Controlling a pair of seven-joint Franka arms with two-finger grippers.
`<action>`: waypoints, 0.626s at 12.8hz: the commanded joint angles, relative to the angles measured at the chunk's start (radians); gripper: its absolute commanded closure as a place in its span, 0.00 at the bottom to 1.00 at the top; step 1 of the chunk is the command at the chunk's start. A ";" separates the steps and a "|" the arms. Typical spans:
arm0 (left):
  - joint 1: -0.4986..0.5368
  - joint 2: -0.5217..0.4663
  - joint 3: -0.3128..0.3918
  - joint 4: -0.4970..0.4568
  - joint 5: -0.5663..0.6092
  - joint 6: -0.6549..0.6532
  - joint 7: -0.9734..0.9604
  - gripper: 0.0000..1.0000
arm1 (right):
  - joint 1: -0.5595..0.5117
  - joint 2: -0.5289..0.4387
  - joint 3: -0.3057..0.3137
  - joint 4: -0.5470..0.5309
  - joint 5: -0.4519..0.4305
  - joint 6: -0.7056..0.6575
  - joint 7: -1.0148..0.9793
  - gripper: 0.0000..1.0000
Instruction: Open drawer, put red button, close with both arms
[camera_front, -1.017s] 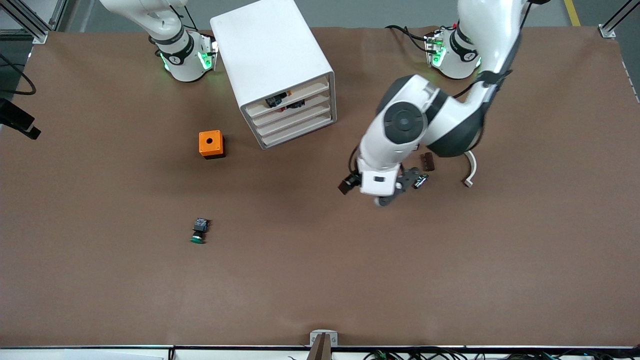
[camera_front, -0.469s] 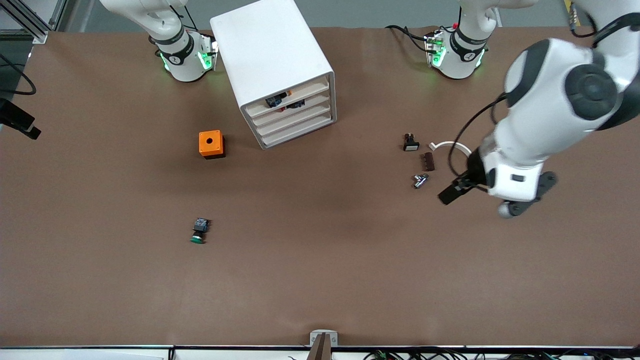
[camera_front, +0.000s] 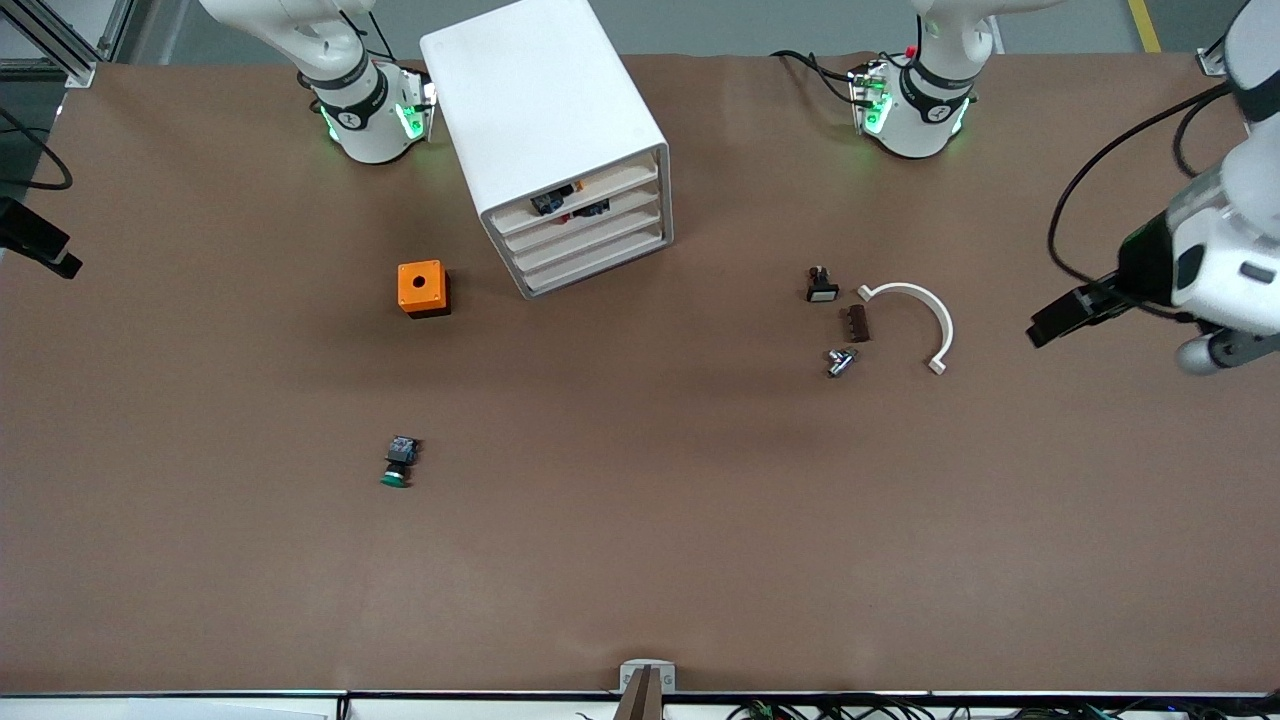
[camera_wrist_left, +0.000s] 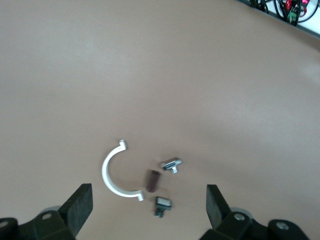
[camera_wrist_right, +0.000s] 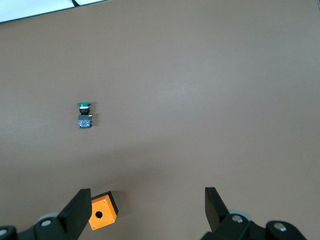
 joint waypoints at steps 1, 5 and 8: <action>0.031 -0.075 -0.009 -0.030 0.014 -0.058 0.099 0.00 | 0.000 -0.015 0.005 -0.011 -0.018 0.001 0.006 0.00; -0.034 -0.139 0.083 -0.065 0.014 -0.099 0.203 0.00 | -0.003 -0.015 0.003 -0.013 -0.018 -0.002 0.004 0.00; -0.169 -0.256 0.212 -0.206 0.012 -0.073 0.225 0.00 | -0.003 -0.015 0.003 -0.013 -0.018 0.001 0.010 0.00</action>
